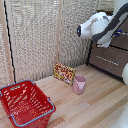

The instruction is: Transport the gripper mindfully toward the orange-red bowl and clasp it to elevate with ease. Ensure your robot's arm aligns efficiently with the top drawer's opening. Carefully slide the orange-red bowl into the designated spot with precision. After confirmation, withdraw the gripper gently. Close the drawer smoothly by transitioning the gripper to its handle.

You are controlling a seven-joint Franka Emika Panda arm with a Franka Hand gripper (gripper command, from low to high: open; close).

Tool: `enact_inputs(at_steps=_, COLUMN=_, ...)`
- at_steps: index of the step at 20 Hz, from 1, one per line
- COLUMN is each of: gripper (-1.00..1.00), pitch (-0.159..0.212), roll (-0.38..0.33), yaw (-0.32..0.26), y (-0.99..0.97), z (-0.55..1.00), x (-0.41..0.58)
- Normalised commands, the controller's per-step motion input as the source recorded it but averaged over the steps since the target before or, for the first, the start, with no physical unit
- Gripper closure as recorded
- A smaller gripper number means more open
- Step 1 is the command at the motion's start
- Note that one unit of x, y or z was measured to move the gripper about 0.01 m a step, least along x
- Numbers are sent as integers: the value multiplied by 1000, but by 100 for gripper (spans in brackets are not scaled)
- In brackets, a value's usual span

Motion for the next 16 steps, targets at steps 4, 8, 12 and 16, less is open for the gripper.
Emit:
enact_inputs(at_steps=4, gripper=-100, pitch=-11, roll=-18, yaw=10, y=71, z=284, x=0)
enact_inputs(at_steps=8, gripper=-100, pitch=23, roll=-15, yaw=-111, y=246, z=291, x=83)
enact_inputs(at_steps=12, gripper=-100, pitch=29, roll=-51, yaw=-136, y=684, z=21, x=86)
enact_inputs(at_steps=16, gripper=-100, pitch=36, roll=-33, yaw=-149, y=526, z=-19, x=196)
